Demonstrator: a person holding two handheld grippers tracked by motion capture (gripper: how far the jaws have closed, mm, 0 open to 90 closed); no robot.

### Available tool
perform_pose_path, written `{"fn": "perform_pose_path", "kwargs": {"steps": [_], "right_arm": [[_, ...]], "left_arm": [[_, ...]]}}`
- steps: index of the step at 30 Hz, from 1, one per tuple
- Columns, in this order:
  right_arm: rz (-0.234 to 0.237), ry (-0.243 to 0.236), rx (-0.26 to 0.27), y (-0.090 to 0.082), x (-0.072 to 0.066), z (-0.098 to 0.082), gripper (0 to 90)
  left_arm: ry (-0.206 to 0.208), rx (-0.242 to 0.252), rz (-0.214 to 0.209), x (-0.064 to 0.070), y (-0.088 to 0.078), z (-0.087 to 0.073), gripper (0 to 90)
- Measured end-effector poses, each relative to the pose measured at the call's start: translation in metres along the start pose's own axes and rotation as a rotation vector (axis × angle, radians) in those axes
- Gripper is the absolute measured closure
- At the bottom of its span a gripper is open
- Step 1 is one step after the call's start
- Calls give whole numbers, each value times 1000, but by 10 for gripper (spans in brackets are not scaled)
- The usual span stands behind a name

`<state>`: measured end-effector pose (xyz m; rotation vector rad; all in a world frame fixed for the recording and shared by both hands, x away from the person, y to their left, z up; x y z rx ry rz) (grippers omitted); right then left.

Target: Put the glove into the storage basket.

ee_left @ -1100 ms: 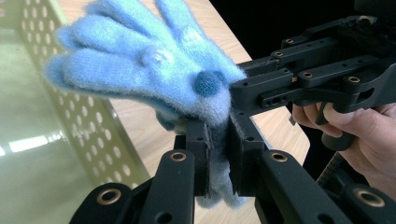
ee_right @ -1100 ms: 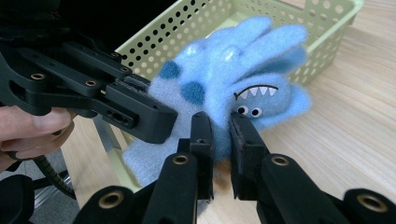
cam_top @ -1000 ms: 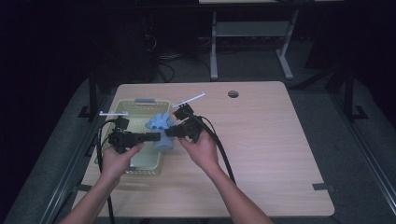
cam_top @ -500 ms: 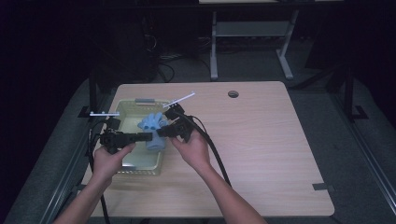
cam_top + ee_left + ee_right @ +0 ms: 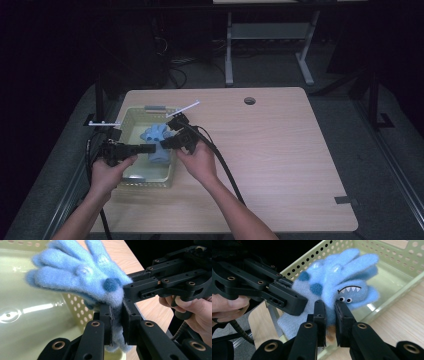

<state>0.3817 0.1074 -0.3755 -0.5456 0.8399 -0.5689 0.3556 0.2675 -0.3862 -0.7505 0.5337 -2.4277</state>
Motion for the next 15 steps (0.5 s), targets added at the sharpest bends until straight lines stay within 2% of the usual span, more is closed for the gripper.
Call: {"fn": "perform_pose_path", "kwargs": {"steps": [15], "right_arm": [[14, 15, -20, 22, -4, 4, 811]], "left_arm": [[-27, -25, 20, -15, -10, -6, 801]]}}
Point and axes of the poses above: each handheld gripper's, and its own axes: y roughly forward along the jaws, z roughly out of its top, x roughly to its right, the point moved 5 cm from there along y, roughly forward along the jaws, and after that the axes turned 15 degrees about y, right-handed, at the moved point
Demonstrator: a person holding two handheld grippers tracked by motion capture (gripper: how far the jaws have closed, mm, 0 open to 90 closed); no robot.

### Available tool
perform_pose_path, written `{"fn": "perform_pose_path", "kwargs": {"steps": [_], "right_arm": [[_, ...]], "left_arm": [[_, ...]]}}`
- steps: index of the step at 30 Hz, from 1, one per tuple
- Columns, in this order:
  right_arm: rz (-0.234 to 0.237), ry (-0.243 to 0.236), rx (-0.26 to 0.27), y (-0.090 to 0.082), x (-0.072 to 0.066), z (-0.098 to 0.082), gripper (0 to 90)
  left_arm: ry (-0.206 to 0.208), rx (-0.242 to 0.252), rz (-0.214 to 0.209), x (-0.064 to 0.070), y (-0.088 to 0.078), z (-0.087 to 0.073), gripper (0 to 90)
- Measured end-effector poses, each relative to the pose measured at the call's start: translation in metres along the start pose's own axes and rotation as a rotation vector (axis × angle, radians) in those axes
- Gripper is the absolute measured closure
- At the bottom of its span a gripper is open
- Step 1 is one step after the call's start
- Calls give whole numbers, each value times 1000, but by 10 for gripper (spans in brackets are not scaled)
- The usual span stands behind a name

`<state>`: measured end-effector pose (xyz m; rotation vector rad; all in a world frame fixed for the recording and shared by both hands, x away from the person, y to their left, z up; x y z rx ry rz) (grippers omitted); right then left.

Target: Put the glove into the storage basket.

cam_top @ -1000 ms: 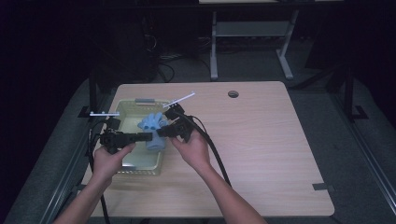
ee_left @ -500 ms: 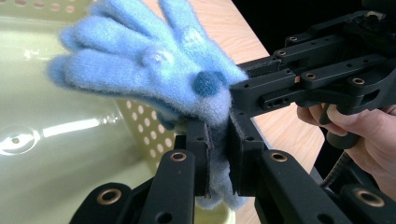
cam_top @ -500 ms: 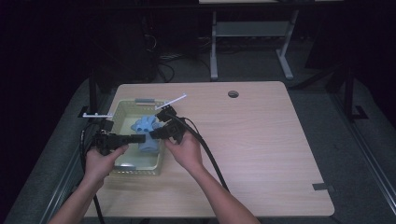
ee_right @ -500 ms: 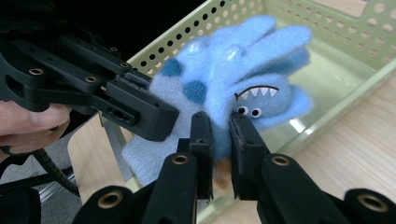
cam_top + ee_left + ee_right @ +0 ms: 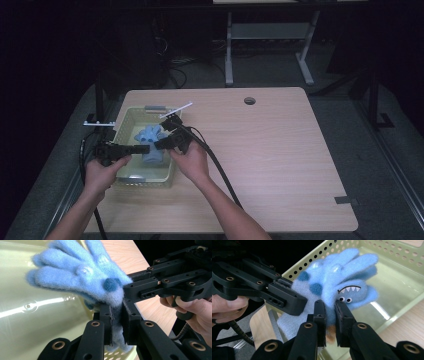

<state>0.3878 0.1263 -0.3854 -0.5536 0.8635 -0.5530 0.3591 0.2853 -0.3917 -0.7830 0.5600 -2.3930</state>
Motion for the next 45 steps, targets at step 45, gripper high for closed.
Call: {"fn": "perform_pose_path", "kwargs": {"steps": [45], "right_arm": [[-71, 68, -102, 70, 16, 1, 752]], "left_arm": [[-33, -333, 180, -53, 26, -28, 819]]}}
Point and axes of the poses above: each handheld gripper's, and its own axes: y roughly forward along the jaws, z roughly out of its top, x roughly to its right, the point moved 5 cm from there along y, roughly forward along the jaws, and after that the axes turned 15 degrees about y, right-handed, at the moved point
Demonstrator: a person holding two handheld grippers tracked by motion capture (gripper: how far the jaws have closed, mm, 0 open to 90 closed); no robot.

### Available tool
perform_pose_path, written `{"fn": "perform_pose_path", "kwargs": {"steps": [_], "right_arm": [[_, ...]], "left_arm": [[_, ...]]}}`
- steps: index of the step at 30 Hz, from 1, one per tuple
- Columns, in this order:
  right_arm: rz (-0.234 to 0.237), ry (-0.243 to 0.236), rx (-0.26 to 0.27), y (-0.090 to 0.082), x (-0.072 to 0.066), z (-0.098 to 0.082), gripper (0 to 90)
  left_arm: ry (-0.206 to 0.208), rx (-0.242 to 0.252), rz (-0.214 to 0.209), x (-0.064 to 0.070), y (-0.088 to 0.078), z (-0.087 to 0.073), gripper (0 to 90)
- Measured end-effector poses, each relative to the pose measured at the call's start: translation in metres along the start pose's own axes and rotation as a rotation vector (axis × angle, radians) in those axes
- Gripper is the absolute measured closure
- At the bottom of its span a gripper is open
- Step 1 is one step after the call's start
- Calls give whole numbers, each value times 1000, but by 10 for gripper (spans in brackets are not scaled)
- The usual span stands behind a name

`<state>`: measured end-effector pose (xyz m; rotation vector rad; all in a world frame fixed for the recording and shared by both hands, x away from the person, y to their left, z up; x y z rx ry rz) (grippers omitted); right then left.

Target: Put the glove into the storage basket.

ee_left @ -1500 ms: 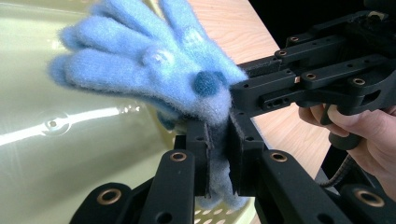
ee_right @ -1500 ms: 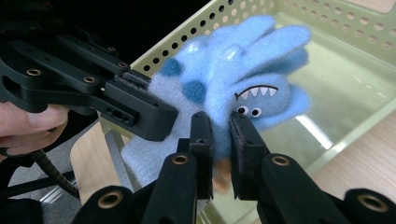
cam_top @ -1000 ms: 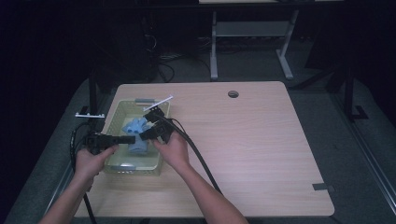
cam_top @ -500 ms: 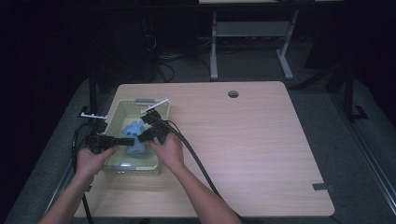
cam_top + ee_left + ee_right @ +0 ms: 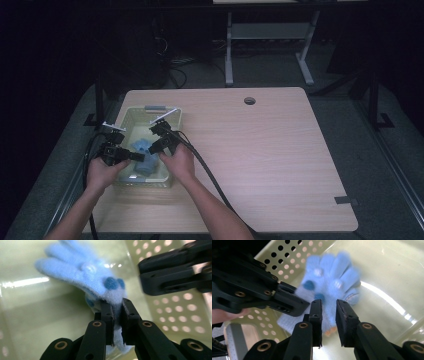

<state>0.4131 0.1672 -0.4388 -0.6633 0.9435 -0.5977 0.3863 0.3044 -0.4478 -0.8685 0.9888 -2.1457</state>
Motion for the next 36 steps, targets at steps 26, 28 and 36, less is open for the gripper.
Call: {"fn": "perform_pose_path", "kwargs": {"steps": [26, 28, 36], "right_arm": [[67, 6, 28, -27, 3, -3, 725], [69, 9, 37, -30, 5, -2, 725], [79, -6, 49, -37, 6, -3, 720]], "left_arm": [[24, -21, 147, -7, -17, 14, 662], [52, -63, 151, -5, -11, 16, 737], [43, -153, 182, -11, 9, 16, 761]]}}
Point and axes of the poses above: each handheld gripper's, and its own axes: y roughly forward along the jaws, z roughly out of its top, x roughly to its right, the point moved 5 cm from there along y, roughly forward along the jaws, and after that the axes turned 15 degrees about y, right-handed, at the moved point
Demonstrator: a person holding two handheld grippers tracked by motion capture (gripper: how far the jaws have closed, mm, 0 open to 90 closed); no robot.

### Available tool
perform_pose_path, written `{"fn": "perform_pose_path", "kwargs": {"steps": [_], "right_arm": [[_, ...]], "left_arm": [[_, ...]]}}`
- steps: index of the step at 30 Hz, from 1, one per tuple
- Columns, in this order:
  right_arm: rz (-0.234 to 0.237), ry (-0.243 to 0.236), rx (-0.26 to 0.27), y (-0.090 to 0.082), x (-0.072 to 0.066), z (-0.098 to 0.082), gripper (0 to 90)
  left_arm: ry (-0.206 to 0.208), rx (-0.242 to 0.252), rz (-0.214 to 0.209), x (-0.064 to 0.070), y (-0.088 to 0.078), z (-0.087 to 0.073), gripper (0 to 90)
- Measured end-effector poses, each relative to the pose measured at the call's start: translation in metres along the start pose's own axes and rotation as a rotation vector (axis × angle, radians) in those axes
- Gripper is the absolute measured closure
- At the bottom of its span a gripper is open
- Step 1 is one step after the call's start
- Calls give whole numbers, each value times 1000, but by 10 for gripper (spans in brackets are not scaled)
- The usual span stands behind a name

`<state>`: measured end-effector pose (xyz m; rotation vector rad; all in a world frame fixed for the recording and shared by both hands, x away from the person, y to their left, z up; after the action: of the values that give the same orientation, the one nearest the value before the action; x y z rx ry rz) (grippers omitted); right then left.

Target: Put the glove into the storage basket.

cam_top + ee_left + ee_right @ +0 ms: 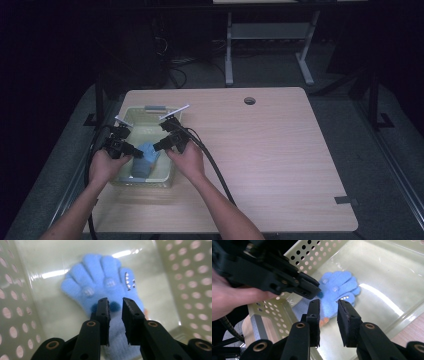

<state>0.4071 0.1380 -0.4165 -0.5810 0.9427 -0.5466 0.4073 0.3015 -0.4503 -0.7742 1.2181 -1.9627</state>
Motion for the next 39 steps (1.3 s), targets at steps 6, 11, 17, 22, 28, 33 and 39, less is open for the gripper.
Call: {"fn": "perform_pose_path", "kwargs": {"steps": [6, 11, 17, 22, 28, 33, 39], "right_arm": [[9, 7, -1, -4, 0, -1, 707], [15, 6, 1, -5, -1, -1, 696], [19, 8, -5, -5, 1, 0, 673], [23, 11, -1, -7, 2, 0, 660], [38, 7, -1, -10, 4, 1, 619], [48, 15, 18, -16, 7, 0, 570], [56, 30, 37, -29, 13, 1, 518]], "left_arm": [[-3, -53, -23, 2, 10, 0, 744], [7, -103, -25, 1, 17, 0, 727], [-15, -48, -45, 2, 12, 2, 649], [-36, 35, -54, -3, -1, 3, 606], [-60, 115, -70, -3, -12, 3, 558], [-42, 164, -106, 3, -20, 6, 523], [-36, 216, -126, 10, -29, 12, 493]]}}
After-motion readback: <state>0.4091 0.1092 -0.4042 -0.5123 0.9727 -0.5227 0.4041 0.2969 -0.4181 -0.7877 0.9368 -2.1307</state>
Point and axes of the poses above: each handheld gripper's, and its own axes: y roughly forward along the jaws, z roughly out of its top, x roughly to its right, the point moved 5 cm from there along y, roughly forward along the jaws, and after that the axes turned 15 degrees about y, right-handed, at the moved point
